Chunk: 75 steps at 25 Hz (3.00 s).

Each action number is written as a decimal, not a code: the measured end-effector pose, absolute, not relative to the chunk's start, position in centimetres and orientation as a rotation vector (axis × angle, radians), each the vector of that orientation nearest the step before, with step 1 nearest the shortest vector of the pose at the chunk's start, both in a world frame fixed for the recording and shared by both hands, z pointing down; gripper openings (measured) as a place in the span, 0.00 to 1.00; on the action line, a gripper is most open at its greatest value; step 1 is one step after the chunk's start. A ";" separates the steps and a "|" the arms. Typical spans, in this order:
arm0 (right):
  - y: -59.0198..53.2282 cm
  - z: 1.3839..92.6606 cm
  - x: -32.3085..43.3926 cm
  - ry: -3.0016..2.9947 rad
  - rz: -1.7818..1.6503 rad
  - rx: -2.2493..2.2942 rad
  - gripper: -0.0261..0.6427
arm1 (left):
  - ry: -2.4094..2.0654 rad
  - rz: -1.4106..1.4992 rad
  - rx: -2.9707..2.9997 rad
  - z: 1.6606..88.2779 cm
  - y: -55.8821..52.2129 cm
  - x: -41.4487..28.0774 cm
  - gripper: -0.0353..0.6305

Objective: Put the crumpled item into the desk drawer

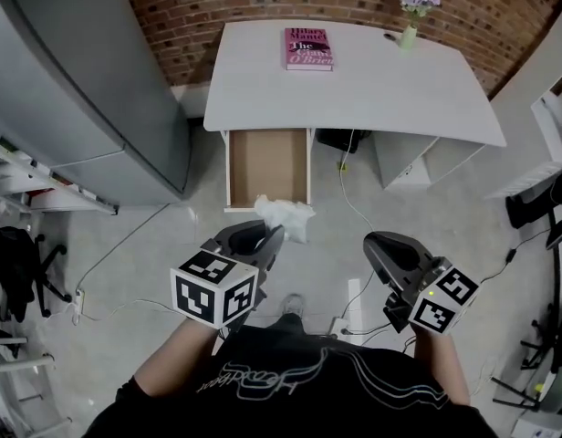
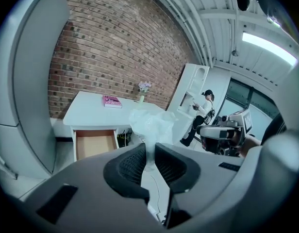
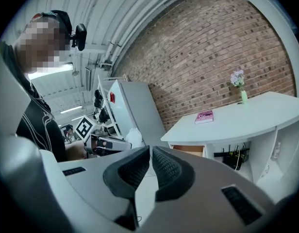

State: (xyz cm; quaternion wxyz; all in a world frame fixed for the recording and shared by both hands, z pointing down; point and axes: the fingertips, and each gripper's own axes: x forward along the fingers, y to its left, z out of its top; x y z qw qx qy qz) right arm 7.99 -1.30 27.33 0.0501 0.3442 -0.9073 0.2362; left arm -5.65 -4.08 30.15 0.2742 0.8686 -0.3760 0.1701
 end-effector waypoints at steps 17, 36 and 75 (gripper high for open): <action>-9.4 34.2 7.1 -2.697 0.802 1.013 0.11 | -1.110 0.584 2.183 42.3 -16.2 -8.0 0.15; -24.0 43.0 6.2 -2.581 0.981 0.834 0.11 | -1.012 0.840 1.994 58.9 -29.6 -7.6 0.15; -27.8 56.9 5.4 -2.432 1.136 0.665 0.11 | -0.833 1.188 1.801 79.8 -35.5 -9.8 0.36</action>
